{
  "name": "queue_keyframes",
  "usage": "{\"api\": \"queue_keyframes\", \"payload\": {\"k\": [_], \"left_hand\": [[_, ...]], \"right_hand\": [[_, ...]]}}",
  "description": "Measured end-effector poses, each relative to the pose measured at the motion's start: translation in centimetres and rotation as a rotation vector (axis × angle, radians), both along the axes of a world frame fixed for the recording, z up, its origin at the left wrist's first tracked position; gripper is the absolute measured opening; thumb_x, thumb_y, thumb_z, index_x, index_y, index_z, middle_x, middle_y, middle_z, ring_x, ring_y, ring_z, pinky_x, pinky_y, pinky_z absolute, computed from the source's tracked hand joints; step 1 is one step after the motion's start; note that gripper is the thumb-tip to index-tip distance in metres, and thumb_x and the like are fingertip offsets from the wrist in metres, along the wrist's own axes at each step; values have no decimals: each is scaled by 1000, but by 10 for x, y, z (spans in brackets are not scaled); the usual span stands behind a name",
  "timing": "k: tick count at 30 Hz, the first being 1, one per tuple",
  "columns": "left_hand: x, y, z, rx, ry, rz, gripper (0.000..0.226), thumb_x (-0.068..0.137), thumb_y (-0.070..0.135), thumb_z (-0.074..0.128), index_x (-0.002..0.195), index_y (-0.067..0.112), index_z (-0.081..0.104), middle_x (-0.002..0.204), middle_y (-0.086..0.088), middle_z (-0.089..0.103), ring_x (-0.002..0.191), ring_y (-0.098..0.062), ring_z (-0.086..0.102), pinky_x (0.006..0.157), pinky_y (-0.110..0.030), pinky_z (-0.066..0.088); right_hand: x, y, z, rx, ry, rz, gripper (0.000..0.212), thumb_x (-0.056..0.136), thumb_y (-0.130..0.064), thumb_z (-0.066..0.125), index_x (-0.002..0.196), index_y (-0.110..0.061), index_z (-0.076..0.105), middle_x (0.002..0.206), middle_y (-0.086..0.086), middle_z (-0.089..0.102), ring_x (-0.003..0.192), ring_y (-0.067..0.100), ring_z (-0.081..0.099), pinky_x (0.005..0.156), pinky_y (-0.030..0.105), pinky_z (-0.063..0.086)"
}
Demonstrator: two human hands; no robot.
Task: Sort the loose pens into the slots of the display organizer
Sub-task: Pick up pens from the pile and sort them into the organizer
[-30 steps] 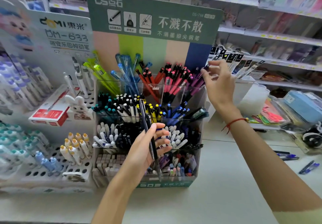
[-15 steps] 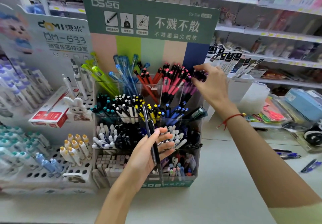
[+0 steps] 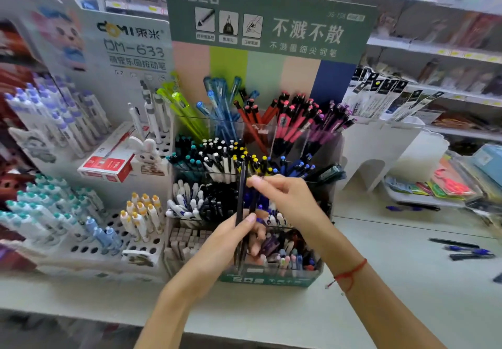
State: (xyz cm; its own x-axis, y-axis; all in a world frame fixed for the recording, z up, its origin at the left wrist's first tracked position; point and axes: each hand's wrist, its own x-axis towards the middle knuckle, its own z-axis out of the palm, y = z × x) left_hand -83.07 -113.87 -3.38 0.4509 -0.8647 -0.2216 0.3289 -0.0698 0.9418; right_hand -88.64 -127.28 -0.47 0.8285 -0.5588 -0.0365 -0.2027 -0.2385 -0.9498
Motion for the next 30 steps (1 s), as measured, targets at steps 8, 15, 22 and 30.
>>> {"api": "queue_keyframes", "payload": {"k": [8, 15, 22, 30], "left_hand": [[3, 26, -7, 38, 22, -132, 25, 100, 30, 39, 108, 13, 55, 58, 8, 31, 50, -7, 26, 40, -16, 30], [25, 44, -36, 174, -446, 375, 33, 78, 39, 69, 109, 30, 60, 100, 16, 66, 97, -2, 61, 83, -20, 49], [39, 33, -79, 403, -1309, 467, 63, 82, 5, 69, 140, 18, 47, 145, 2, 46, 136, -13, 38, 113, -39, 31], [42, 39, -87, 417, -1319, 402, 70, 85, 11, 67, 147, 21, 35, 150, 7, 39, 140, -7, 29, 117, -38, 26]], "right_hand": [[10, 6, 2, 220, 151, 253, 32, 97, -39, 47, 104, -15, 68, 52, -3, 34, 46, 8, 31, 50, 20, 26], [21, 10, -9, -143, -358, -168, 31, 99, -30, 48, 82, -10, 65, 47, 2, 40, 39, 12, 36, 41, 22, 31], [40, 6, -53, -661, -339, -178, 33, 98, -37, 49, 83, -12, 65, 55, -6, 48, 47, 12, 42, 47, 24, 35], [40, 17, -89, -1048, -98, -99, 47, 88, -31, 68, 129, -12, 55, 119, 2, 61, 108, 15, 56, 88, 25, 47]]}}
